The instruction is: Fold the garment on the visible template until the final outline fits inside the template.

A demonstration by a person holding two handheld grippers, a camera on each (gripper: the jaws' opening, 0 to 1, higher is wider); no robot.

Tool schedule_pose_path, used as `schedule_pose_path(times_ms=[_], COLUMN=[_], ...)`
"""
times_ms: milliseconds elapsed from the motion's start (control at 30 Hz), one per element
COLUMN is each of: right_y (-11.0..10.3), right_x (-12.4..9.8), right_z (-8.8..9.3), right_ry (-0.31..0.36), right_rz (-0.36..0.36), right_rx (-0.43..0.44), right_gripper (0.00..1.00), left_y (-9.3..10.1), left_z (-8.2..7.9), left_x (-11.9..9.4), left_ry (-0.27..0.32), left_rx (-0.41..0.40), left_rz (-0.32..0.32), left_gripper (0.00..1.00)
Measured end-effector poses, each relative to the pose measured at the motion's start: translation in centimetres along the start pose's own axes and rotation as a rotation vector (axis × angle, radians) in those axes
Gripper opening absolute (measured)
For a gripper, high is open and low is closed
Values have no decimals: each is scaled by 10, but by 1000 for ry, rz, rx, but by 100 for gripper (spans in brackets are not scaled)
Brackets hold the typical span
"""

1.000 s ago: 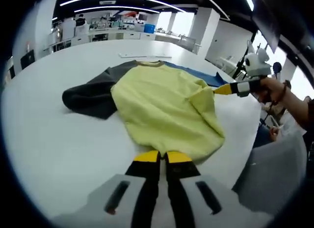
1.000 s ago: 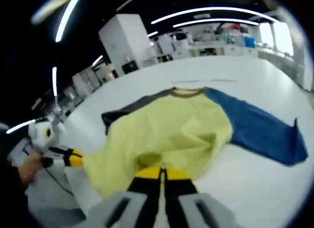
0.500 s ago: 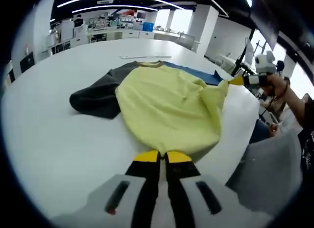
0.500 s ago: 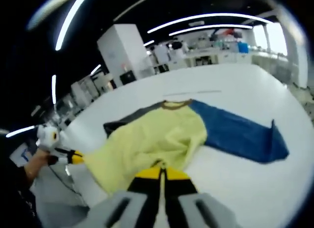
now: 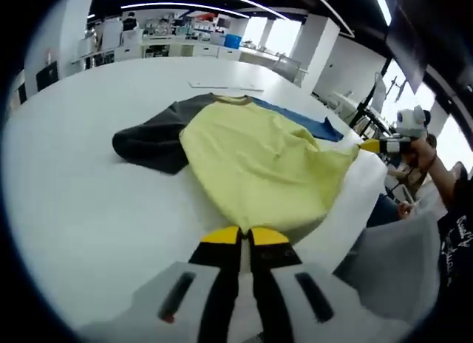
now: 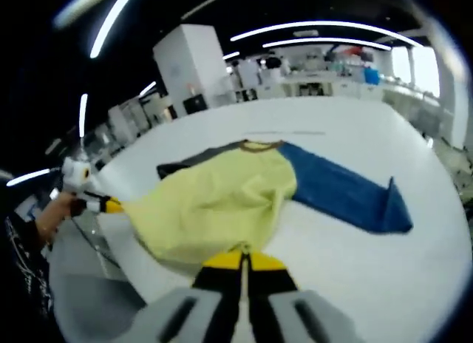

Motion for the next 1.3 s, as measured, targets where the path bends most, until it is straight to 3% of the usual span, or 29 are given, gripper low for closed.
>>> schedule_pose_path(times_ms=[267, 533, 867, 1200, 1300], right_y=[1, -3, 2, 5, 3], right_x=[-10, -13, -18, -9, -12], right_z=[19, 45, 59, 79, 86], right_ry=[-44, -137, -201, -219, -251], right_rz=[2, -1, 63, 50, 33], right_rx=[-3, -33, -76, -32, 46], right_gripper=[0, 0, 0, 0, 0], left_y=[-6, -10, -11, -11, -12], left_z=[3, 8, 12, 31, 34], left_x=[-1, -3, -4, 5, 3], left_ry=[-22, -48, -87, -152, -162], left_rx=[24, 7, 3, 50, 70], left_rz=[-16, -22, -15, -59, -71], left_gripper=[0, 0, 0, 1, 5])
Point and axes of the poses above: the point that each gripper's makers call its tool centre point, and the gripper's own axes: x roughly forward along the fingers, y roughly to its right, z roughly out of its underside, the point moved 7 cm from there along -x, roughly backward along the fingers, and after that the axes turned 13 degrees about -z, right-handed, at the moved point
